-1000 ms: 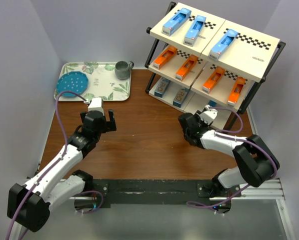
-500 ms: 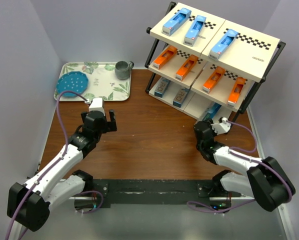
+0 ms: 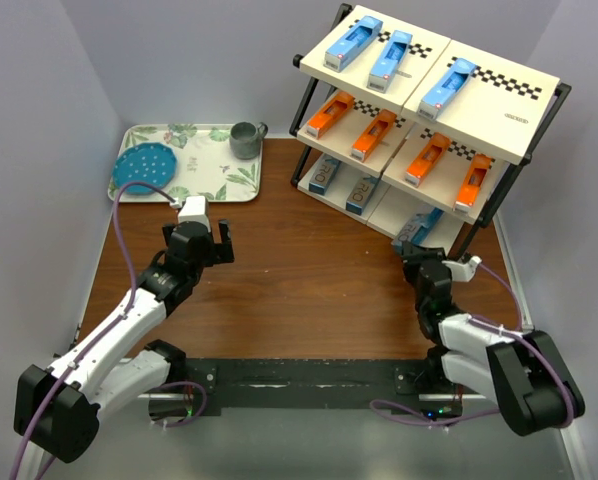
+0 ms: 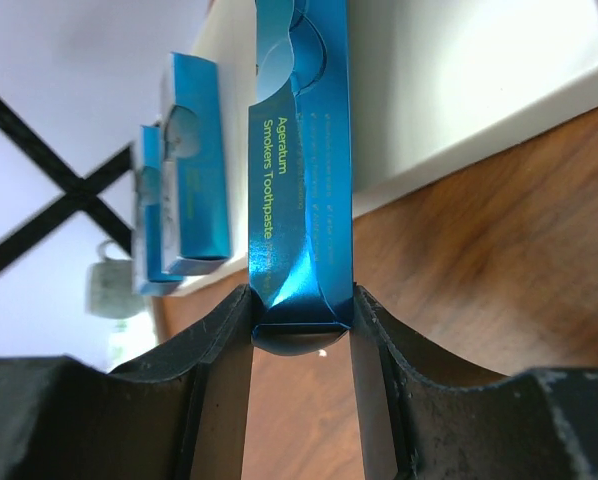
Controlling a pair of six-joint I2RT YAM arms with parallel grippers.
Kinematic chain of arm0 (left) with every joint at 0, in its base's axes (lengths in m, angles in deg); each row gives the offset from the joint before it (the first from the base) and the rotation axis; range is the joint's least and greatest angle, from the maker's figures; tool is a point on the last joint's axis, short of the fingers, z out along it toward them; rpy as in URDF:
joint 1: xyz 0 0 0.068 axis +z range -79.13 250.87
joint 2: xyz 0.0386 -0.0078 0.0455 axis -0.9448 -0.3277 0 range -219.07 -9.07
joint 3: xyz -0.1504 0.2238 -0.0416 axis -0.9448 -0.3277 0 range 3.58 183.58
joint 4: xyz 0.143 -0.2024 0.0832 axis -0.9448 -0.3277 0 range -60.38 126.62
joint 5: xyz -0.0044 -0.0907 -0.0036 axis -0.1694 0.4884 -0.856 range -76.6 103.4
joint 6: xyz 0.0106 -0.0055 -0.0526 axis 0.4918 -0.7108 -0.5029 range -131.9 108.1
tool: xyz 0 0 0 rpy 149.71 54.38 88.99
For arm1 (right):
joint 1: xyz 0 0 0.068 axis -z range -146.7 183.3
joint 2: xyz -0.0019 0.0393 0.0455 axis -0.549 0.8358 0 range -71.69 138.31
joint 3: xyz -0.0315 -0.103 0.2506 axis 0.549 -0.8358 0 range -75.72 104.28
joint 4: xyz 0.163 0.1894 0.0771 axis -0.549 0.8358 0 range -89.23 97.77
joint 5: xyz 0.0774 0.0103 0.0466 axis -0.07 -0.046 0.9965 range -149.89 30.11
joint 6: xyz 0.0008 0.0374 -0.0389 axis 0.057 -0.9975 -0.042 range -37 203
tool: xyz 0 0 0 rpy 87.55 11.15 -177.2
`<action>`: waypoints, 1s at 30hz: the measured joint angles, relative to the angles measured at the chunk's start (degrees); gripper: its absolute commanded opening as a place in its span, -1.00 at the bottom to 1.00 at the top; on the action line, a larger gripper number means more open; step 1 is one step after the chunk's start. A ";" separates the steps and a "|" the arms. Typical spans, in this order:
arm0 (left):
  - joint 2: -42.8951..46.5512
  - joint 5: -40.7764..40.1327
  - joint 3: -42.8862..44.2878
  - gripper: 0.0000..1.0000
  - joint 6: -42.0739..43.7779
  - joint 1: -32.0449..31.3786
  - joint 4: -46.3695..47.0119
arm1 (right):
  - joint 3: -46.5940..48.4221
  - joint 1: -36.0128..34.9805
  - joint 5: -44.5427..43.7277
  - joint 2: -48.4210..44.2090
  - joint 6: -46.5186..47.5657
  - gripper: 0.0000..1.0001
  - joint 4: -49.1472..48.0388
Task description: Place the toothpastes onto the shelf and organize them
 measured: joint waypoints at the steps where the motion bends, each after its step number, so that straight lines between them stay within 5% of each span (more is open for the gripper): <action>1: 0.00 0.00 0.00 1.00 0.00 0.00 0.02 | -0.24 1.09 1.38 1.07 -0.46 -0.46 -1.92; 11: 0.04 0.00 0.00 0.99 0.00 0.00 0.00 | -0.39 9.27 12.00 22.21 -9.35 -0.42 -27.61; 16: 0.09 -0.02 0.00 0.99 0.00 0.00 0.00 | 0.48 9.66 13.99 37.24 -17.14 -0.17 -40.72; 21: 0.15 -0.24 0.00 1.00 0.02 0.00 0.00 | 0.46 9.86 14.51 40.17 -19.74 0.27 -42.91; 30: 0.13 -0.24 0.00 0.99 0.02 0.00 0.02 | -0.33 9.97 14.43 42.12 -23.26 0.40 -43.69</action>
